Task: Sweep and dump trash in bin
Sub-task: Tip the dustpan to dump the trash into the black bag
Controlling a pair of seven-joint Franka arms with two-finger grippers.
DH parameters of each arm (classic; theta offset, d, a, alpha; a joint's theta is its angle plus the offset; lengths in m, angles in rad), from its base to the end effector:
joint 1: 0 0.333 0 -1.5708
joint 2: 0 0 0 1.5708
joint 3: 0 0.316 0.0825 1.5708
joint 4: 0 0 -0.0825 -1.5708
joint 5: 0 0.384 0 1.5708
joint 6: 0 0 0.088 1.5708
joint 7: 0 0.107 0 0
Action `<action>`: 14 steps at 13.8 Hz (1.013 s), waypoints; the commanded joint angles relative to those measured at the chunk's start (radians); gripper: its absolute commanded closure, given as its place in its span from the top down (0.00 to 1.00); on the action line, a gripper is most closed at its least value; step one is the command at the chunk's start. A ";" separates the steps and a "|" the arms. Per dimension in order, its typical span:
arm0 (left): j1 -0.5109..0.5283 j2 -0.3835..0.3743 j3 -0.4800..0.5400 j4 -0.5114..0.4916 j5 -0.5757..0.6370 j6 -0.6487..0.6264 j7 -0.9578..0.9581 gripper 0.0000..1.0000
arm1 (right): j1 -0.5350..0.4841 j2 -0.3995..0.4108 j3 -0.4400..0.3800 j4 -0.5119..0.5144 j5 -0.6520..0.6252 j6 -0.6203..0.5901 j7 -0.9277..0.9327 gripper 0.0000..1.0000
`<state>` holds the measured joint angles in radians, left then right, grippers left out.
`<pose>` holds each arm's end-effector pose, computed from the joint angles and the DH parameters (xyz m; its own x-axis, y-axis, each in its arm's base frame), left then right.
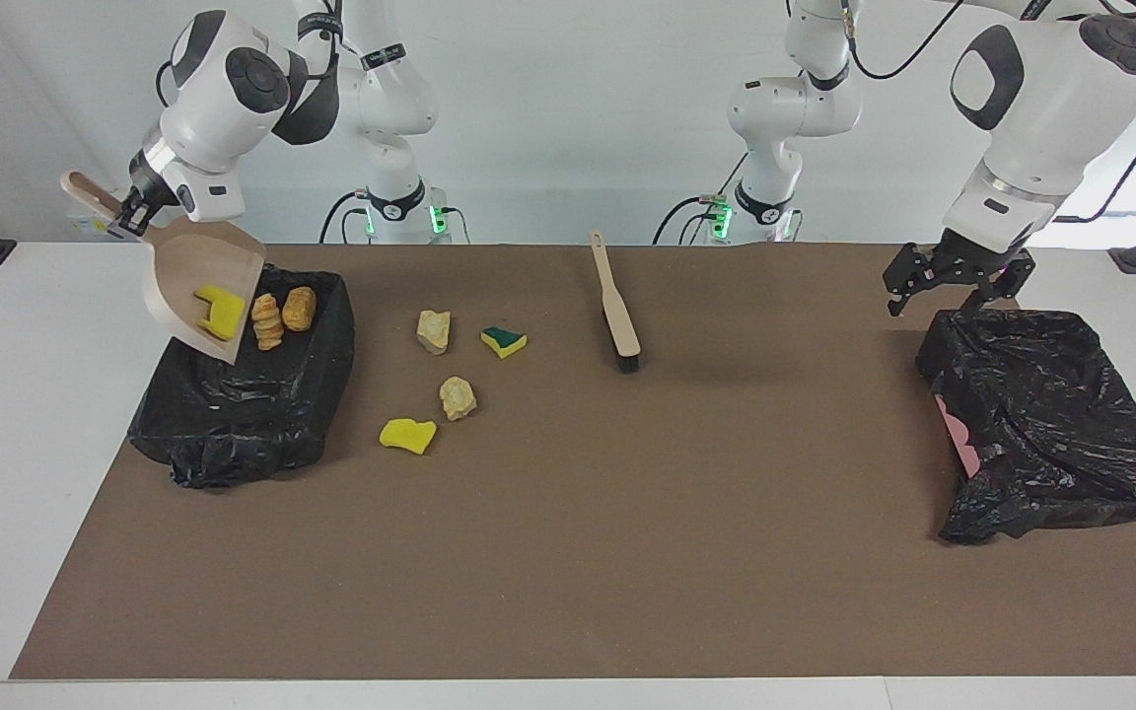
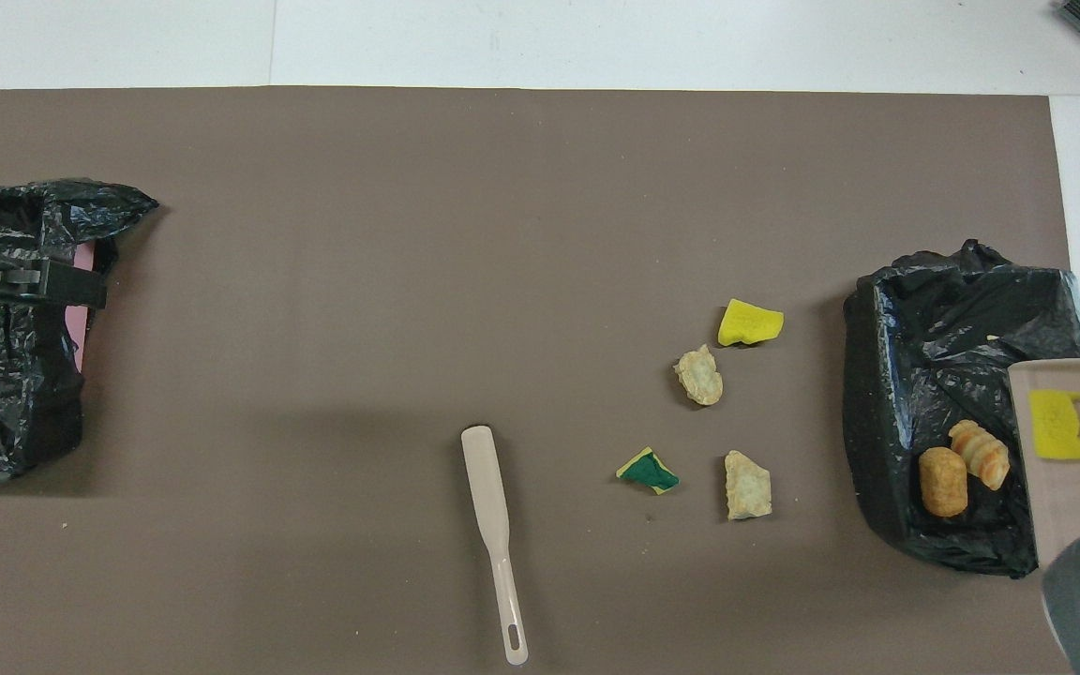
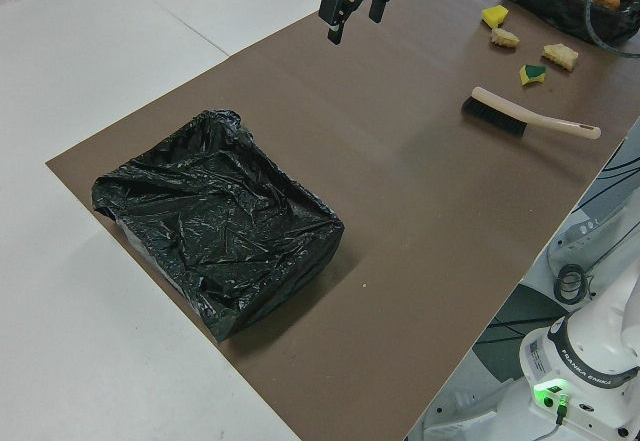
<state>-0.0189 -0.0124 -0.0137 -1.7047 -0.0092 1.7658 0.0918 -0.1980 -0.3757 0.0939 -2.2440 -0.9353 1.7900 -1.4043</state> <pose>0.5650 -0.0193 0.5851 0.9897 -0.1222 0.0739 -0.1227 -0.9924 0.0022 0.4325 -0.1098 0.5447 -0.0077 0.5914 -0.8063 0.9986 -0.0375 -0.0370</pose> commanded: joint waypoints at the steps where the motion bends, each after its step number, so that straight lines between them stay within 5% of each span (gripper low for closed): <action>1: 0.004 0.005 -0.012 0.020 0.012 -0.035 -0.015 1.00 | 0.000 -0.020 0.013 0.018 -0.068 -0.049 -0.001 0.00; 8: -0.001 -0.011 -0.022 0.057 0.012 -0.094 0.000 1.00 | 0.014 -0.083 0.044 -0.044 -0.125 -0.080 0.051 0.00; 14: -0.004 -0.031 -0.028 0.062 0.011 -0.126 -0.003 1.00 | 0.179 -0.066 0.060 -0.144 -0.266 -0.153 0.190 0.00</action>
<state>-0.0202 -0.0330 -0.0427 -1.6484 -0.0092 1.6643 0.0908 -0.0708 -0.4246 0.1480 -2.3086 -1.1229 1.6638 -1.3074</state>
